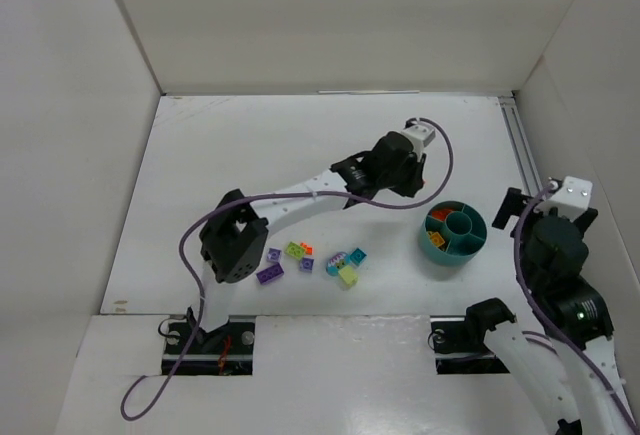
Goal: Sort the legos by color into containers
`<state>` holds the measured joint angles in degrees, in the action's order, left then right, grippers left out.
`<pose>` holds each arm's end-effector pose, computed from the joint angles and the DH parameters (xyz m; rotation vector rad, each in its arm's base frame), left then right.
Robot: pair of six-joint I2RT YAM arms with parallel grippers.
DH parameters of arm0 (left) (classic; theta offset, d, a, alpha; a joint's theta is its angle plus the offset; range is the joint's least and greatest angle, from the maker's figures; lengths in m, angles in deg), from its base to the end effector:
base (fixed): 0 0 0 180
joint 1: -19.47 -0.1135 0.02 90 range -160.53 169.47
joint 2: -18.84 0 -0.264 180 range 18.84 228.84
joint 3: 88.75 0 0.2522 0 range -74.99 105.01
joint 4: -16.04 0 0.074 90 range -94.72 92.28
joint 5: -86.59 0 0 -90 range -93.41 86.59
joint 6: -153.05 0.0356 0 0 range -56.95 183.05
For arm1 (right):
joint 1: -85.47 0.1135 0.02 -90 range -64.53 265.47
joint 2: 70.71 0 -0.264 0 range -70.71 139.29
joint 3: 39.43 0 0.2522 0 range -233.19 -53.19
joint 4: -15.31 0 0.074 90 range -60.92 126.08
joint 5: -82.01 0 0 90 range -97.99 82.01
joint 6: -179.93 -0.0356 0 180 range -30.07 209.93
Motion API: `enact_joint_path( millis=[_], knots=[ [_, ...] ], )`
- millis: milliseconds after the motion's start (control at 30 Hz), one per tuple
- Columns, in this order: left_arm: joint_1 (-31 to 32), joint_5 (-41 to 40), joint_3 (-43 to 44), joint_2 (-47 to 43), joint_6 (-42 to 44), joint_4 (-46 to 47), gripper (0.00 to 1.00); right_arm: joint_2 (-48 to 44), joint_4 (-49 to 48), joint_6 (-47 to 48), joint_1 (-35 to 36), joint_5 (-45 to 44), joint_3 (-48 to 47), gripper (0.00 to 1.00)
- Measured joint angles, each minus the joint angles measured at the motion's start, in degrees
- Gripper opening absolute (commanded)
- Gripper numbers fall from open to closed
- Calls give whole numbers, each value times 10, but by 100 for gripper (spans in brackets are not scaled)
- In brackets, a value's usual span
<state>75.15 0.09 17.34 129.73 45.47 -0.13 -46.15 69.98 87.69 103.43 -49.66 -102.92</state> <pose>0.2619 -0.3875 0.2998 0.7085 1.9200 -0.8897 0.0766 0.0000 0.3544 0.2563 1.7755 -0.4170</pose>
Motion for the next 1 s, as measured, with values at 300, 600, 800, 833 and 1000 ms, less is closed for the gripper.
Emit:
enact_joint_path(
  millis=[300, 600, 800, 833, 1000],
  knots=[
    [42, 37, 137, 109, 32, -45, 8, -72, 10, -12, 0, -29, -4, 100],
    [50, 56, 143, 119, 38, -58, 13, -34, 9, 5, 0, -14, -4, 100],
    [50, 62, 154, 139, 39, -65, 15, -32, 9, 11, 0, -8, -4, 100],
    [50, 64, 154, 142, 39, -65, 18, -33, 9, 12, 0, -7, -4, 100],
    [50, 74, 155, 146, 43, -70, 48, -39, 9, 14, 0, -6, -4, 100]
  ],
)
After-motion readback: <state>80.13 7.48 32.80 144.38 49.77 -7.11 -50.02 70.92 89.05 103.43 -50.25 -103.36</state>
